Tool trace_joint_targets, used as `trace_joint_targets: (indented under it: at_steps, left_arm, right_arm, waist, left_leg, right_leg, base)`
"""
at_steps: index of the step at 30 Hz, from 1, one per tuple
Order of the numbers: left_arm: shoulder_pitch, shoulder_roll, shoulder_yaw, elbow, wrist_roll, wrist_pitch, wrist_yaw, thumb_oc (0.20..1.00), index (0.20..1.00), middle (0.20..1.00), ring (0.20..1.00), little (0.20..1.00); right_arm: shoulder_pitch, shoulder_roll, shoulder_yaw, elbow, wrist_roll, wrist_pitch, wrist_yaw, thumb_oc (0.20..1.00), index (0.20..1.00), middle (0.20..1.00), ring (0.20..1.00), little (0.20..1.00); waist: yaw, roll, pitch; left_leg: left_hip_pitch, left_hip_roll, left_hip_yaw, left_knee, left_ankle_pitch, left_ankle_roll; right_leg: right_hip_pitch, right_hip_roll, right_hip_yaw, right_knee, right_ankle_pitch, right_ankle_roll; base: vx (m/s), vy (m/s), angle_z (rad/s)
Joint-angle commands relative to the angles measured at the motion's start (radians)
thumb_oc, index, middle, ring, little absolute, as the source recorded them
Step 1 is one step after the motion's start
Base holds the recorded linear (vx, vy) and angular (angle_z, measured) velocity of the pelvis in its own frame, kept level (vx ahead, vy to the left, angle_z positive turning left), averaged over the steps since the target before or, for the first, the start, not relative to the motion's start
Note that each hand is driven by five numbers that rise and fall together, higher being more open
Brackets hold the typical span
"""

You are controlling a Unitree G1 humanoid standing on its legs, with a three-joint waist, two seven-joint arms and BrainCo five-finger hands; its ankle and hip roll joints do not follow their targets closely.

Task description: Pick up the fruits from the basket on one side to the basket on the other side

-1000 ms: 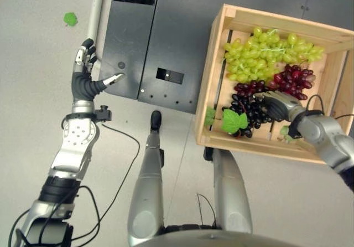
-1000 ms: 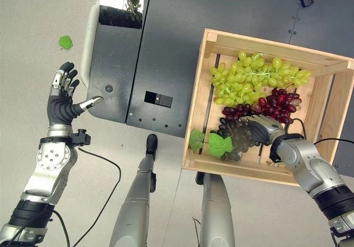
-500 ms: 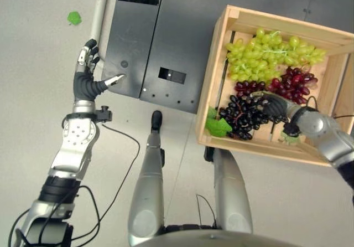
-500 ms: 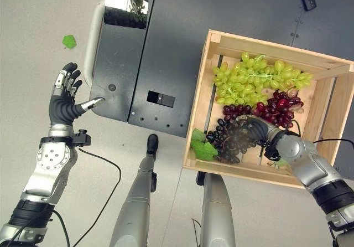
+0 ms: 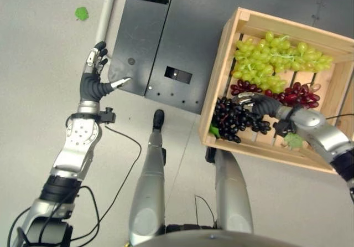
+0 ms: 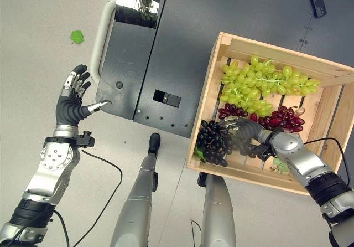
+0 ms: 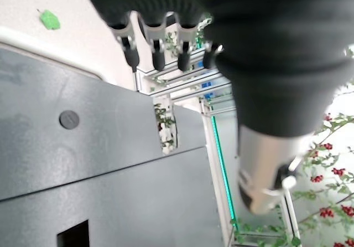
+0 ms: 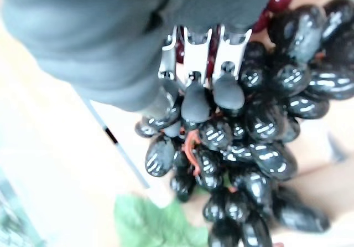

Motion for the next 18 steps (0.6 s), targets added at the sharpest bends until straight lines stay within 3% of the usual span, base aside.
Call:
trace_joint_targets:
  at_steps: [1,11,18]
  left_arm:
    - [-0.032,-0.012,-0.008,-0.030,-0.038,-0.067,0.008,1.000,1.000,1.000,1.000,1.000]
    - [-0.013,-0.027,0.009,-0.006,-0.051,-0.060,0.029,1.000,1.000,1.000,1.000,1.000]
    - [-0.004,-0.043,0.011,0.017,-0.057,-0.056,0.024,1.000,1.000,1.000,1.000,1.000]
  right_arm:
    - [0.035,0.037,0.000,-0.068,0.178,-0.021,0.052,0.200,0.200,0.200,0.200,0.200]
    - [0.166,0.161,-0.093,-0.134,0.401,-0.029,0.017,0.200,0.200,0.200,0.200,0.200]
    - [0.239,0.184,-0.138,-0.177,0.445,-0.035,0.010,0.200,0.200,0.200,0.200,0.200]
  waist:
    - [-0.019,0.027,-0.018]
    - [-0.024,0.030,-0.018]
    - [-0.024,0.039,-0.018]
  left_leg:
    - [0.032,-0.010,-0.010,-0.039,0.016,0.019]
    - [0.111,-0.006,-0.001,-0.054,0.015,0.013]
    - [0.199,-0.005,-0.007,-0.098,0.027,0.003]
  right_leg:
    - [0.067,-0.021,0.005,-0.050,0.010,0.116]
    - [0.144,-0.022,0.008,-0.061,0.007,0.118]
    - [0.236,-0.029,-0.014,-0.088,0.009,0.120]
  base:
    - [0.00,0.000,0.00]
    - [0.00,0.000,0.00]
    - [0.02,-0.009,0.03]
